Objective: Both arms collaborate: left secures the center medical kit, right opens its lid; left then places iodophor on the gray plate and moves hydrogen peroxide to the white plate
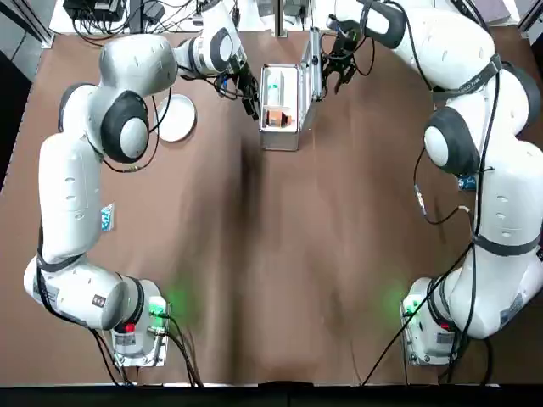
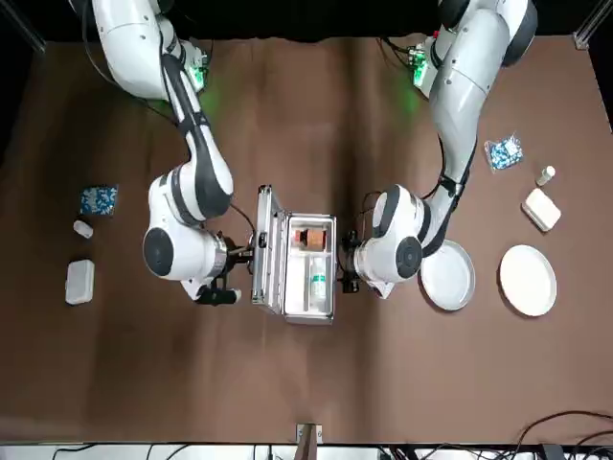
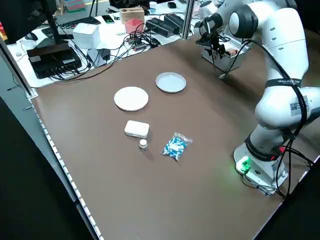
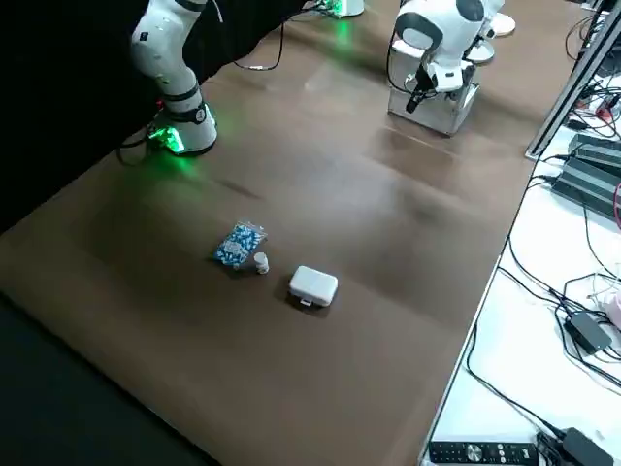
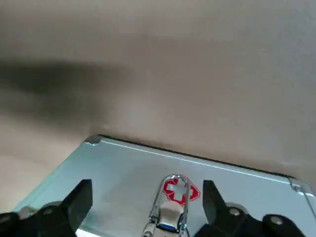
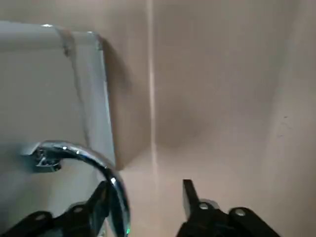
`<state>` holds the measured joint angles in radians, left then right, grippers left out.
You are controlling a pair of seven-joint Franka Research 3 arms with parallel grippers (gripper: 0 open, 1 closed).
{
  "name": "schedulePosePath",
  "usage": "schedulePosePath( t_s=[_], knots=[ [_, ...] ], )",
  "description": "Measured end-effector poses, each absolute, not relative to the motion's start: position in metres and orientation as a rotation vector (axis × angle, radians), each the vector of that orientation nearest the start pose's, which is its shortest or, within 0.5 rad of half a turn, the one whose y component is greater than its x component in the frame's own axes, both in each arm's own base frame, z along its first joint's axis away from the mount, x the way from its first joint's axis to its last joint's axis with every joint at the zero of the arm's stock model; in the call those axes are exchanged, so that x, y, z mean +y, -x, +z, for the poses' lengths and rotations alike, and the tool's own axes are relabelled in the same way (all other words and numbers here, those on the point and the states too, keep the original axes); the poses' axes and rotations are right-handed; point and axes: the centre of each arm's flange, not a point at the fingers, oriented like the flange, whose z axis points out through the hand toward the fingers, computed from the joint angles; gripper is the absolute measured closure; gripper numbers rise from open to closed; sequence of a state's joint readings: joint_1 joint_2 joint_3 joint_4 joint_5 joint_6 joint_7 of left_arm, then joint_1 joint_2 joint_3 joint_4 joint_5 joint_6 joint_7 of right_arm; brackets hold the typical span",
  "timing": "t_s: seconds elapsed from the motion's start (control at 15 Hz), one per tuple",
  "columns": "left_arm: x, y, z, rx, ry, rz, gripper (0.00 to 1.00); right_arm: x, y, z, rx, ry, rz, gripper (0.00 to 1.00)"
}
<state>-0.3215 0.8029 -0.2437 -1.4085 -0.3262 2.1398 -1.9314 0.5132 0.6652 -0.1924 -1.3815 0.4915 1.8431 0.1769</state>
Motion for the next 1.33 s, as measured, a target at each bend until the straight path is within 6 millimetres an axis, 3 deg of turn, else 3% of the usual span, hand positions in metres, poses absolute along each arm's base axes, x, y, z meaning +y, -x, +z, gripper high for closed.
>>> schedulePosePath(
  t_s=[0.13,0.33,0.4,0.8,1.13,1.33],
  knots=[
    [-0.368,-0.625,0.247,2.156,-2.069,-0.674,0.01,0.275,-0.652,0.315,0.033,2.807,0.404,0.29],
    [-0.365,-0.623,0.275,2.142,-2.113,-0.664,0.01,0.261,-0.658,0.316,0.089,2.759,0.414,0.02],
    [-0.365,-0.622,0.285,2.137,-2.123,-0.659,0.01,0.257,-0.659,0.316,0.108,2.736,0.424,0.0],
    [-0.374,-0.614,0.332,2.132,-2.126,-0.614,0.01,0.228,-0.659,0.315,0.128,2.613,0.549,0.0],
    [-0.4,-0.598,0.338,2.239,-2.085,-0.554,0.01,0.222,-0.664,0.322,0.118,2.603,0.528,0.0],
    [-0.415,-0.588,0.34,2.268,-2.071,-0.545,0.01,0.215,-0.662,0.346,0.033,2.681,0.551,0.0]
  ],
)
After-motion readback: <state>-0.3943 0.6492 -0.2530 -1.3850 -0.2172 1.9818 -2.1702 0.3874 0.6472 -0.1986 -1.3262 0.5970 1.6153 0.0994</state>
